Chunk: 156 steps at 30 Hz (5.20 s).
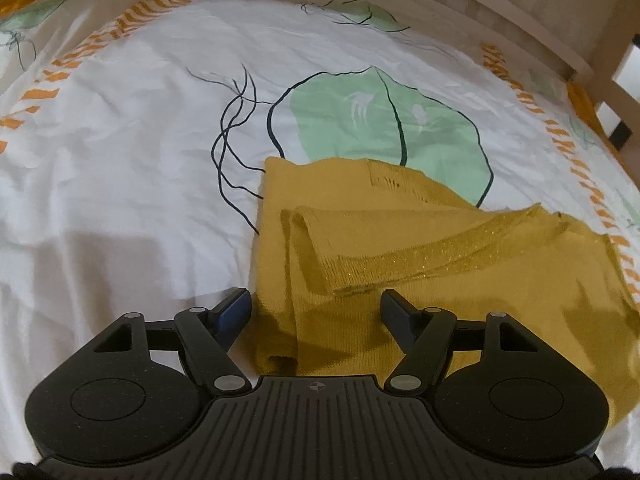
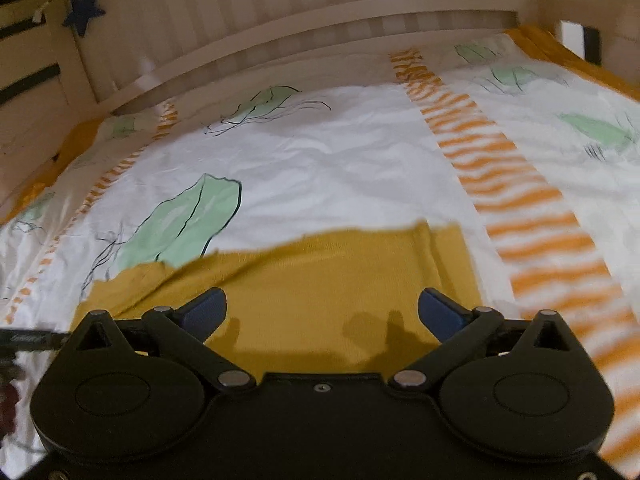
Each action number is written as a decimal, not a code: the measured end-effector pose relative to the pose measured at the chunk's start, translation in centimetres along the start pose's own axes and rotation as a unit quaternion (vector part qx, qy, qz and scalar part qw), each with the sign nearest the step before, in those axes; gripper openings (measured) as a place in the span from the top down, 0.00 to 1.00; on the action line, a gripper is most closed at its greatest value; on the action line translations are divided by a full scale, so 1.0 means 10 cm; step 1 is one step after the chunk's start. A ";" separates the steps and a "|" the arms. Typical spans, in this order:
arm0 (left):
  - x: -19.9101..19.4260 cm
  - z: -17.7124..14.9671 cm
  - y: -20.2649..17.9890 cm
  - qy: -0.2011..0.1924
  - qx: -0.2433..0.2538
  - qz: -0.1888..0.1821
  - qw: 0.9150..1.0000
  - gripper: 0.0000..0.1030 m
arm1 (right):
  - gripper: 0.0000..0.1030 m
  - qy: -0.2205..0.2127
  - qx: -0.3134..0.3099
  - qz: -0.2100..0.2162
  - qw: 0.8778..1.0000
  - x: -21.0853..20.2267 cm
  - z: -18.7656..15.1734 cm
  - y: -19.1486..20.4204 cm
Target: Fold small clothes
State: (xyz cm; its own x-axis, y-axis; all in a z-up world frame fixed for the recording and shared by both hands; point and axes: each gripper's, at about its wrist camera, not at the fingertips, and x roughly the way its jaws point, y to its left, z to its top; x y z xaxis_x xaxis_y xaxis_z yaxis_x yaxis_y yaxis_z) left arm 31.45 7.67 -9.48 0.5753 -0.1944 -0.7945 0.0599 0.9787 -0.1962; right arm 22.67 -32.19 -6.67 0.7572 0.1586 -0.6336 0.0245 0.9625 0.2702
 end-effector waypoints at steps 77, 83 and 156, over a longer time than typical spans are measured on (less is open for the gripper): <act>0.05 -0.04 -1.57 0.035 0.069 -0.025 0.997 0.32 | 0.00 0.166 0.229 0.227 0.932 0.26 -0.08 -1.10; 0.28 0.11 -1.64 0.021 0.056 0.002 0.998 0.32 | 0.00 0.171 0.214 0.214 0.938 0.23 -0.05 -1.04; 0.17 -0.52 -1.91 0.074 0.109 0.041 0.990 0.00 | 0.00 0.092 0.254 0.218 0.938 0.34 -0.18 -1.25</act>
State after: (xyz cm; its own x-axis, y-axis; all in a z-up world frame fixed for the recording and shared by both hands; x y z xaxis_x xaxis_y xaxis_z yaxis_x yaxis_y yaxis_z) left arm 27.03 -11.71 -10.09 0.4614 -0.1059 -0.8809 0.2023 0.9792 -0.0118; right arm 23.75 -43.27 -13.50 0.6423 0.5938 -0.4846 0.0813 0.5760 0.8134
